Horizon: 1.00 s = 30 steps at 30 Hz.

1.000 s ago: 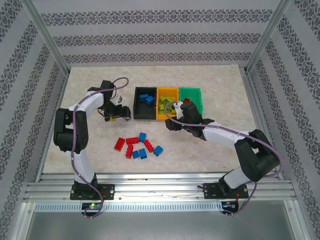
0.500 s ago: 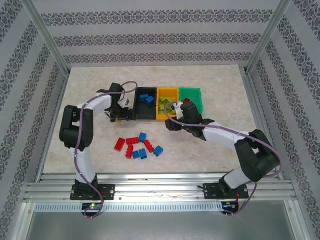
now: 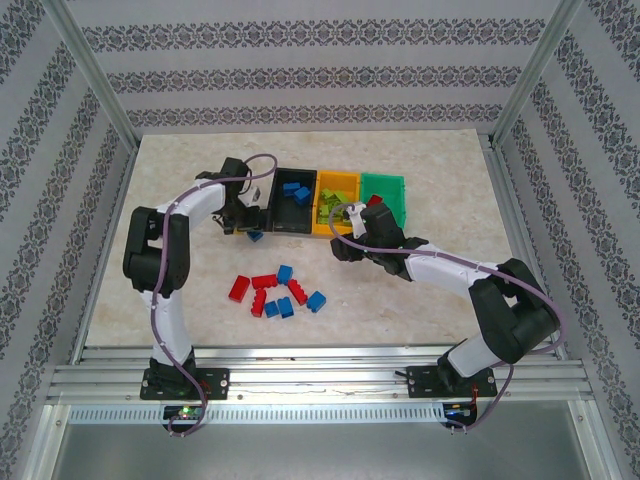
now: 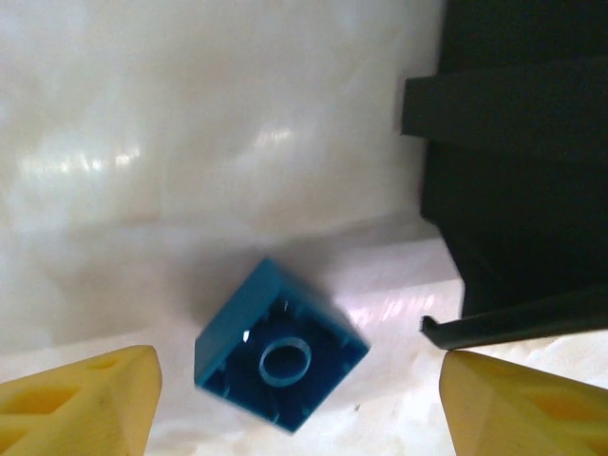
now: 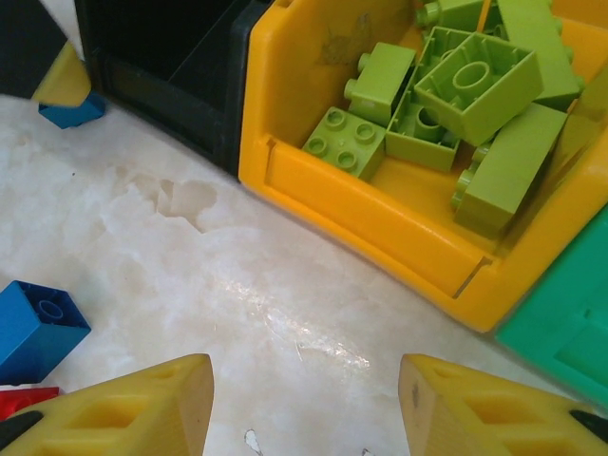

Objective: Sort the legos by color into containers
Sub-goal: Touch the lego at the center of the table.

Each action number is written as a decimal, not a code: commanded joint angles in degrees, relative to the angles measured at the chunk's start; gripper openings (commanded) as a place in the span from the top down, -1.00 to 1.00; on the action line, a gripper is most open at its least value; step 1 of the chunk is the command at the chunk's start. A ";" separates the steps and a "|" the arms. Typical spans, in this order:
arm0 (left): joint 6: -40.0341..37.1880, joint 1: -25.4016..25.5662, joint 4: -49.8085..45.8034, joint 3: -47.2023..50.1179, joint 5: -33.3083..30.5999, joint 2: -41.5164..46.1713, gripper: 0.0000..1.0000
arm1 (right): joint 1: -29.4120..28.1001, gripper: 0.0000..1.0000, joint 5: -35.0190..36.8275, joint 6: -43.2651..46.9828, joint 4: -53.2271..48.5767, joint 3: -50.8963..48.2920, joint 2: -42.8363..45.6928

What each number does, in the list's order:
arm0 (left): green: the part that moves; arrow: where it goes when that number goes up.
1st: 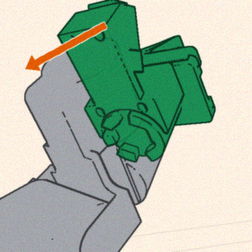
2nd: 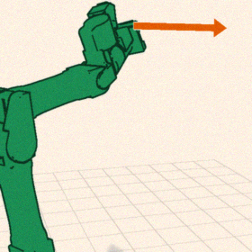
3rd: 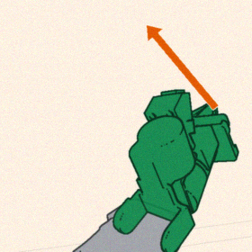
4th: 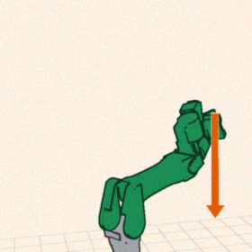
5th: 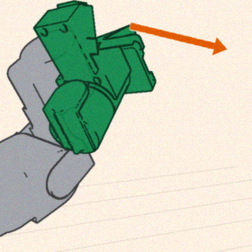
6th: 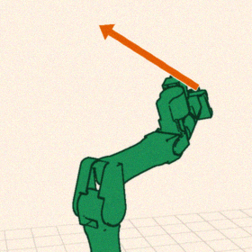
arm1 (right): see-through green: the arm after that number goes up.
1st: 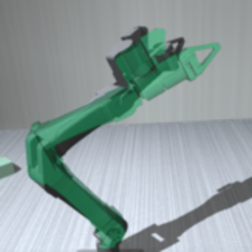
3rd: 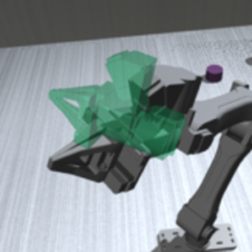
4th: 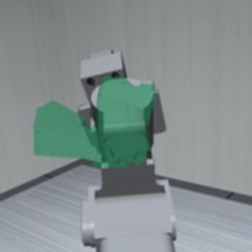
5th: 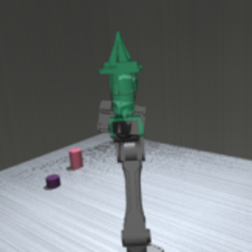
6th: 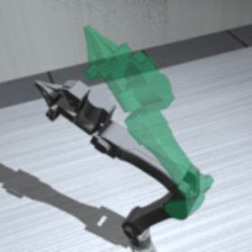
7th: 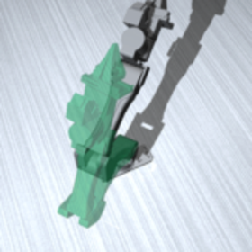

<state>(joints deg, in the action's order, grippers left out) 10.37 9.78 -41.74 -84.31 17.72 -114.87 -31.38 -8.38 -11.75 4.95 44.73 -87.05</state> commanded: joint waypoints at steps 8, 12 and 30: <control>-3.21 2.10 -2.98 -2.43 -5.86 -2.06 -0.45 | -0.74 -0.10 0.75 1.03 -0.51 0.40 0.21; -5.50 3.87 -5.17 -3.90 -10.42 -3.37 -0.45 | -0.97 -0.10 0.84 1.05 -0.72 0.52 0.32; -6.94 4.57 -7.21 -5.87 -11.46 -5.89 0.08 | -1.20 -0.10 0.55 0.59 0.07 0.09 0.56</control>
<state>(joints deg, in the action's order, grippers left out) 4.51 14.15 -45.95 -89.27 6.15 -119.39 -31.77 -8.36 -11.57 4.73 44.73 -87.05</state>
